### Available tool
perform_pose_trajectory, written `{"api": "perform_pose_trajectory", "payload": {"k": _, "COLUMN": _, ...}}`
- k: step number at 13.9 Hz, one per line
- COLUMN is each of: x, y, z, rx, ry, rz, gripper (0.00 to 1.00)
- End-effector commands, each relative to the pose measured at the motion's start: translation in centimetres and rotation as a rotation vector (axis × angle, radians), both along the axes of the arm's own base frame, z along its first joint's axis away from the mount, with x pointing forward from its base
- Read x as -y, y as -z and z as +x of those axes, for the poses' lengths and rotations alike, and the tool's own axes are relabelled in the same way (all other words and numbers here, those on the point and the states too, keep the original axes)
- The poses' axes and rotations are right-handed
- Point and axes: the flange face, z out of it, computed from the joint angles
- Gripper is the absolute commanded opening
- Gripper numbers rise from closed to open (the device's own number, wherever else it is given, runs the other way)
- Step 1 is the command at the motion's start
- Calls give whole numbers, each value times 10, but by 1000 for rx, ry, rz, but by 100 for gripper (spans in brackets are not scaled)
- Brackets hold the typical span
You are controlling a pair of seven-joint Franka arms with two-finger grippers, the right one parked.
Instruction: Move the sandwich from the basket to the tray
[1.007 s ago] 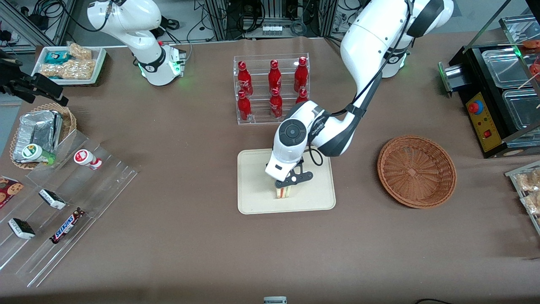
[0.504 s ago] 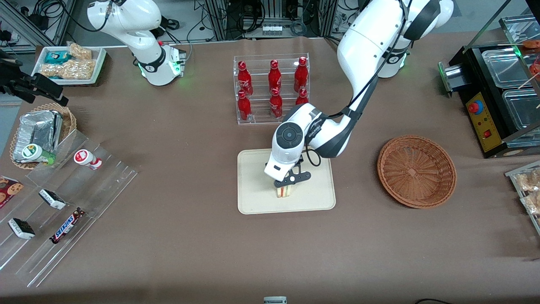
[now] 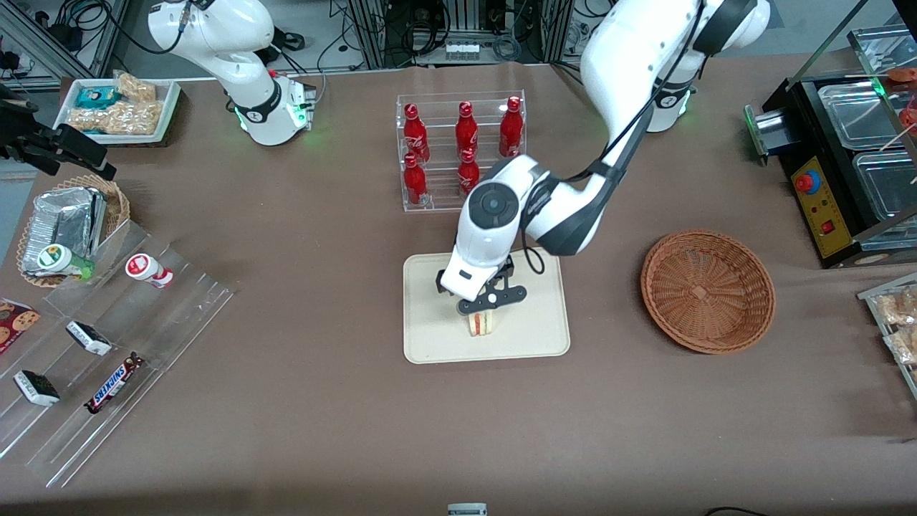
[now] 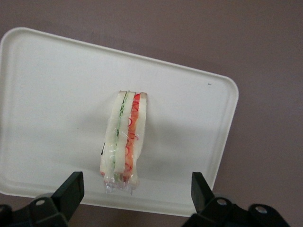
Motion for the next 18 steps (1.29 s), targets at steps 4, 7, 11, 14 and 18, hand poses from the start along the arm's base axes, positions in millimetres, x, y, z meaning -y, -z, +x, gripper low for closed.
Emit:
{"api": "perform_pose_trajectory", "payload": {"k": 4, "x": -48, "y": -72, "z": 7, "rx": 29, "ry": -29, "rz": 104, "gripper": 100}}
{"api": "perform_pose_trajectory", "payload": {"k": 7, "x": -110, "y": -79, "z": 27, "rx": 0, "ry": -25, "rz": 122, "gripper": 100}}
{"api": "perform_pose_trajectory", "payload": {"k": 11, "x": -210, "y": -101, "z": 36, "rx": -39, "ry": 2, "rz": 135, "gripper": 100}}
{"api": "perform_pose_trajectory", "payload": {"k": 14, "x": -284, "y": -120, "z": 46, "rx": -89, "ry": 57, "rz": 151, "gripper": 100}}
{"api": "perform_pose_trajectory", "payload": {"k": 18, "x": -377, "y": -159, "z": 41, "rx": -142, "ry": 146, "rz": 118, "gripper": 100}}
